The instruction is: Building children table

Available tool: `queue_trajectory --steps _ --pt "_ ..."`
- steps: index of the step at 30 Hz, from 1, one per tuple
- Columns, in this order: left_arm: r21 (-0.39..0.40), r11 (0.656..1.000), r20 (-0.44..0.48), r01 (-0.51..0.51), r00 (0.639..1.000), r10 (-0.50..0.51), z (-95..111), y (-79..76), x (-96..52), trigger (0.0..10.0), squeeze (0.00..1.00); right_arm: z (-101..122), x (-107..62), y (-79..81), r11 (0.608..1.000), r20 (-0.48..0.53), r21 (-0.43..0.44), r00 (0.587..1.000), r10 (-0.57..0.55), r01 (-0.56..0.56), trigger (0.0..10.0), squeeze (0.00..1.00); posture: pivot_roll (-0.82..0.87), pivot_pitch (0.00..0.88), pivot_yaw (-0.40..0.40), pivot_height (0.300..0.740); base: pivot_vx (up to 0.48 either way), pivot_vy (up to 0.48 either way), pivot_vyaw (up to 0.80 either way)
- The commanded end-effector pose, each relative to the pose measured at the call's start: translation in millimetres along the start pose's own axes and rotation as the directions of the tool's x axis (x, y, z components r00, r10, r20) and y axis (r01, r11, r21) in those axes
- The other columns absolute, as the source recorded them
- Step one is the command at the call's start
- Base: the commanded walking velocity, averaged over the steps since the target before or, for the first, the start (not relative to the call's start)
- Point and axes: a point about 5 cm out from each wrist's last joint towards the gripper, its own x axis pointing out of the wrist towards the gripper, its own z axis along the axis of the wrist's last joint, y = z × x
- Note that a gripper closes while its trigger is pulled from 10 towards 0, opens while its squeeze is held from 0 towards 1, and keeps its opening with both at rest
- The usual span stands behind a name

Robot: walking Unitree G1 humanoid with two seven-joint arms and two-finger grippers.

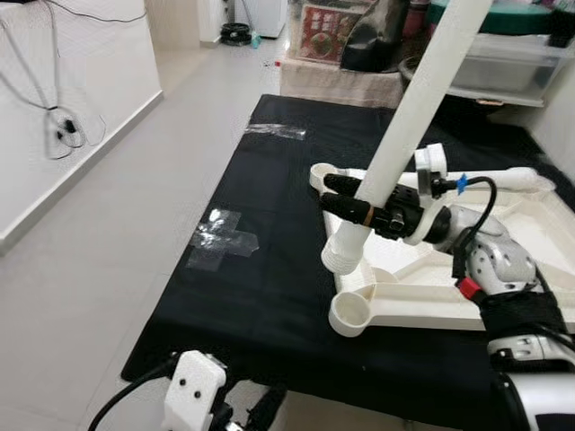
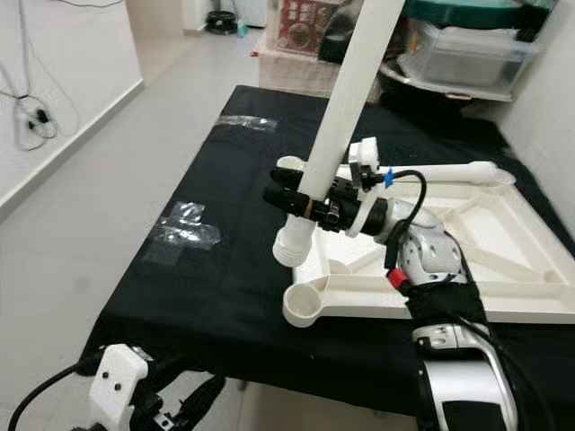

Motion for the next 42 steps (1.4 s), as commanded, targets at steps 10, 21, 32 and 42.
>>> queue_trajectory --steps 10,21,32,42 --pt "0.030 0.999 -0.044 0.015 0.999 -0.013 4 0.5 -14.3 10.0 0.00 -6 8.8 6.3 0.973 -0.112 -0.023 0.968 0.225 -0.229 10.0 0.00 0.23 0.227 -0.045 0.740 0.000 0.000 0.00" --pt "0.037 0.999 -0.073 0.018 0.997 -0.016 4 4.2 -21.3 10.0 0.00 -6 -8.8 9.6 0.956 -0.219 -0.037 0.936 0.276 -0.291 10.0 0.00 0.24 0.241 -0.035 0.740 0.000 0.000 0.00" --pt "0.046 0.999 -0.085 0.020 0.996 -0.016 5 9.0 -19.9 10.0 0.00 2 -32.0 10.3 0.967 -0.201 -0.047 0.951 0.237 -0.251 10.0 0.00 0.23 0.219 -0.033 0.740 0.000 0.000 0.00" --pt "0.056 0.998 -0.070 0.023 0.997 -0.019 7 9.9 -19.2 10.0 0.00 -13 -28.7 29.8 0.947 -0.184 0.022 0.929 0.320 -0.322 10.0 0.00 0.24 0.220 -0.028 0.740 0.000 0.000 0.00"
